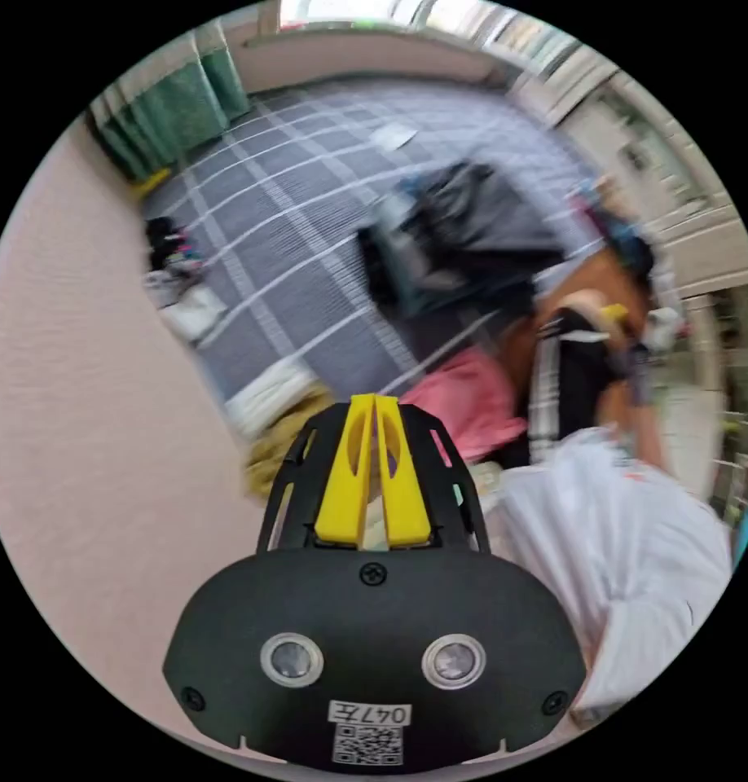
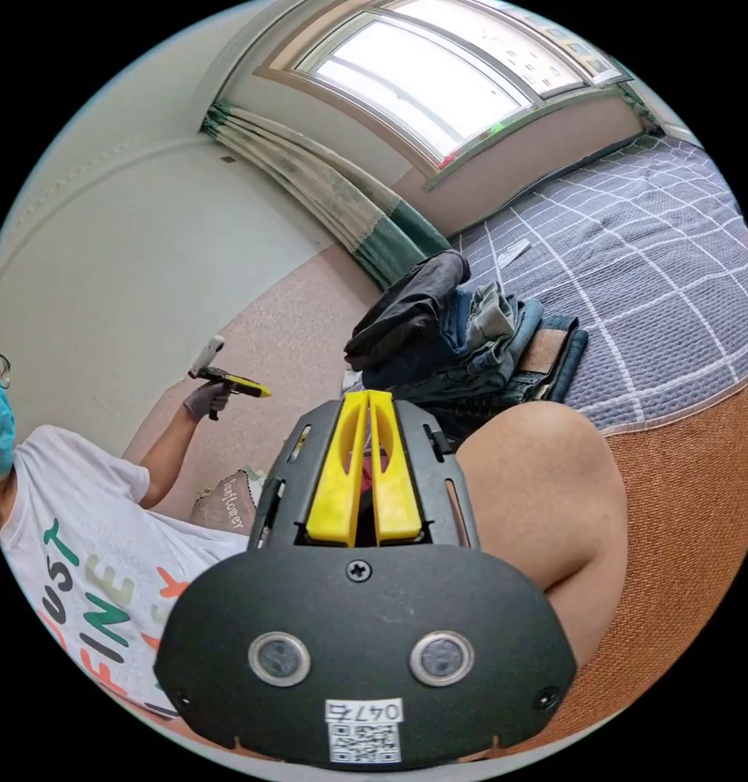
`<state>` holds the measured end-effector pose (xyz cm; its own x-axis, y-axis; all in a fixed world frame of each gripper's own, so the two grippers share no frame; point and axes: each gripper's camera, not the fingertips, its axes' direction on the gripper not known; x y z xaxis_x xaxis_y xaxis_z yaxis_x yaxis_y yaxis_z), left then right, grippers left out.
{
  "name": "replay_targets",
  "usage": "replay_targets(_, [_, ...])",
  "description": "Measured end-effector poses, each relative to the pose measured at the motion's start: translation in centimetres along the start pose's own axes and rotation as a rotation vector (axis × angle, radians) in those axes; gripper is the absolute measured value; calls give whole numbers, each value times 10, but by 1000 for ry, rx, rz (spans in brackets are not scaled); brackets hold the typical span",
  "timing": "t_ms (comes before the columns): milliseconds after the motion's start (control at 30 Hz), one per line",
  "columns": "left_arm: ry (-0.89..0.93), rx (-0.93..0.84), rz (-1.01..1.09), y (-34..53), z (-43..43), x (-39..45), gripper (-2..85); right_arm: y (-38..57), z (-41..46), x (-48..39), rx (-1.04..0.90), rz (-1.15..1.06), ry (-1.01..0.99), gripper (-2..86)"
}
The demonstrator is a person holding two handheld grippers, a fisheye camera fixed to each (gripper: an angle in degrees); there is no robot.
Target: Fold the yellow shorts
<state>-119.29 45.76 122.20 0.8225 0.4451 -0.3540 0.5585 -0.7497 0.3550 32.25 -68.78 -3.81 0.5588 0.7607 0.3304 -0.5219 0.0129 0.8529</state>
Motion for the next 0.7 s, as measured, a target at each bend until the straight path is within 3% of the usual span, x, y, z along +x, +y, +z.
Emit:
replay_targets(33, [-199,-80,5,-8,23,18,48,6,-3,-1,7,2,1,-13])
replay_targets(67, [-244,-115,40,-13,51,36,87,11,-5,-2,12,7,-2,-13])
replay_targets(167, [-31,-179,41,-23,127,64,139,26,-10,-1,20,29,-16,-12])
replay_targets(200, [-20,-196,31,-25,142,68,138,29,-11,0,20,33,-20,-12])
replay_targets(333, [-291,-320,-78,-29,229,73,84,42,-16,-2,10,41,-26,-12])
replay_targets(400, [-236,-394,-80,-25,248,73,44,45,-18,-5,1,35,-17,-12])
replay_targets(500, [-94,-332,-101,-17,225,66,18,51,-24,-7,-1,38,-8,-12])
replay_targets(633, [267,-68,-199,16,155,24,7,60,-31,-9,-2,46,-20,-13])
replay_targets(700, [337,30,-138,33,125,34,5,66,-38,-12,7,40,-20,-13])
